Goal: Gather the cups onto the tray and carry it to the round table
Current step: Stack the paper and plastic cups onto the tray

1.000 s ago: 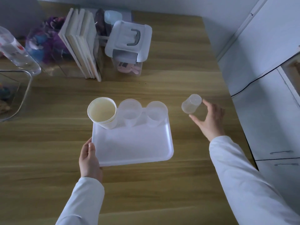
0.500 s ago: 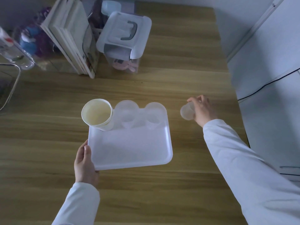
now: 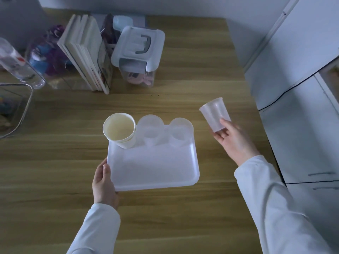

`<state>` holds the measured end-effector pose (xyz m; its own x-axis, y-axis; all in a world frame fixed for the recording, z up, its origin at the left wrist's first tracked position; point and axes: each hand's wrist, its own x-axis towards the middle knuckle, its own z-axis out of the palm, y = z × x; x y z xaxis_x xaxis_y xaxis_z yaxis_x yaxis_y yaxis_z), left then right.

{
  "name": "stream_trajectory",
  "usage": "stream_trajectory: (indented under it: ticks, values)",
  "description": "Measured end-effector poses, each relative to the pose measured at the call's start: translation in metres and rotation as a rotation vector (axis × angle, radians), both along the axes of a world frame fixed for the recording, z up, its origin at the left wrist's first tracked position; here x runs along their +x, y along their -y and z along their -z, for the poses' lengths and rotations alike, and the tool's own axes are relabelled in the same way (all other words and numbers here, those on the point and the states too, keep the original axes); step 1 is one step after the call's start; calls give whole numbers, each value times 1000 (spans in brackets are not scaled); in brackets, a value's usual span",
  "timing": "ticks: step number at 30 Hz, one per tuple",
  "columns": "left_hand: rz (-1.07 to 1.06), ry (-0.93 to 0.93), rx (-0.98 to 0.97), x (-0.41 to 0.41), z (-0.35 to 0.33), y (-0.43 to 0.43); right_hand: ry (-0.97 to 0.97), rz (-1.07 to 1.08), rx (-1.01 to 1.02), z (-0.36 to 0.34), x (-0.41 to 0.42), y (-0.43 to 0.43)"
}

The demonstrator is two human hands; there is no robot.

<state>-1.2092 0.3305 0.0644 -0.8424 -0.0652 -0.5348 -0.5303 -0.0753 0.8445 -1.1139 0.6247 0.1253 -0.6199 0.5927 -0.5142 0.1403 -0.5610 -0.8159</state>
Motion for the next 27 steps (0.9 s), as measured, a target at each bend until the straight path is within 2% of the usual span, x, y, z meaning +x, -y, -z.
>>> stream_trajectory:
  ticks: [4, 8, 10, 15, 18, 21, 23, 27]
  values:
    - [18, 0, -11, 4, -2, 12, -31, 37, -74, -9, 4, 38]
    - [25, -1, 1, 9, -7, 20, -93, 37, -15, -12, 4, 64]
    - [23, 1, 6, 10, -9, 23, -141, 2, 57, -15, 4, 72]
    - [49, 1, 21, 10, -12, 30, -17, -124, 363, -21, 1, 86]
    - [58, 2, 20, 10, -11, 32, -62, -153, 447, -21, -4, 92]
    - [66, 6, 18, 10, -11, 33, 68, -200, 608, -18, -9, 98]
    - [67, 9, 22, 10, -10, 34, 147, -222, 667, -14, -11, 100]
    - [59, 14, 43, 9, -11, 33, 166, -246, 711, -10, -14, 103]
